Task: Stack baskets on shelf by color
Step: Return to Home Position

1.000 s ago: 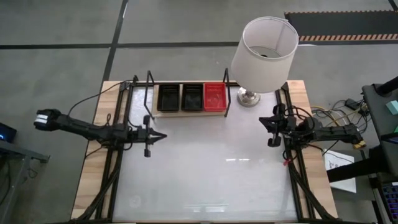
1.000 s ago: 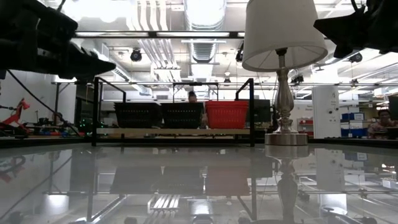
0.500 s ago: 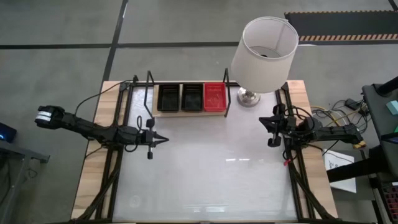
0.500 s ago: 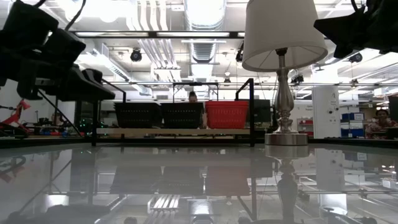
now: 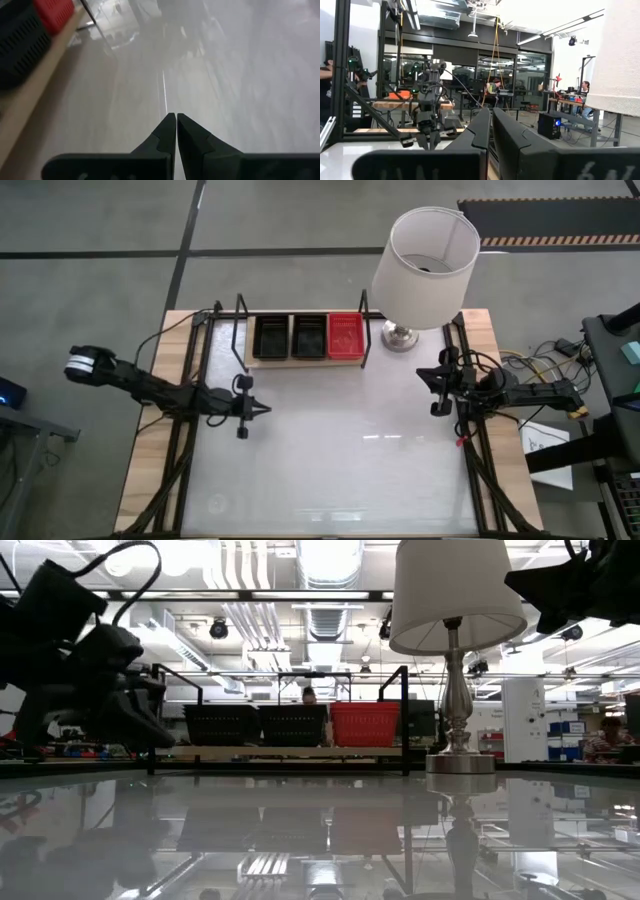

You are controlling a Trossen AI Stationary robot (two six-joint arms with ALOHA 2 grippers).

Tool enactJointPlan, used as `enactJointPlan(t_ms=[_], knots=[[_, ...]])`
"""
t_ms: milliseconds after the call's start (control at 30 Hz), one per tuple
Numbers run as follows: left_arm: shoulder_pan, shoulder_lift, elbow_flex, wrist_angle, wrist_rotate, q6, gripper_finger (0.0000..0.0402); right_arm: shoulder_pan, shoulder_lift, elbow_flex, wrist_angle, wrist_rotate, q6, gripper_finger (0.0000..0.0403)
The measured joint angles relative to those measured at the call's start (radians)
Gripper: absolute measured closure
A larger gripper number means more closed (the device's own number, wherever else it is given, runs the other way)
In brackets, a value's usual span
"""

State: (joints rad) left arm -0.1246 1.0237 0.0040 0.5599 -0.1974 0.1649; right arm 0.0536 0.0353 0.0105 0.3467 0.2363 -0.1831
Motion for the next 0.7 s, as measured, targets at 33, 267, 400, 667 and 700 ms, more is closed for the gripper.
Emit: enactJointPlan(t_ms=[33,267,400,667,700], knots=[[0.000,0.013,0.000,0.000,0.000,0.000,0.0402,0.000,0.000,0.000,0.000,0.000,0.000,0.0390],[0.000,0.100,0.000,0.000,0.000,0.000,0.0402,0.000,0.000,0.000,0.000,0.000,0.000,0.0390],[0.000,0.149,0.000,0.000,0.000,0.000,0.0402,0.000,0.000,0.000,0.000,0.000,0.000,0.0390],[-0.001,0.222,0.001,0.027,0.000,0.000,0.0402,0.000,0.000,0.000,0.000,0.000,0.000,0.0390],[-0.001,0.226,0.003,0.027,0.000,0.000,0.0402,0.000,0.000,0.000,0.000,0.000,0.000,0.0390]])
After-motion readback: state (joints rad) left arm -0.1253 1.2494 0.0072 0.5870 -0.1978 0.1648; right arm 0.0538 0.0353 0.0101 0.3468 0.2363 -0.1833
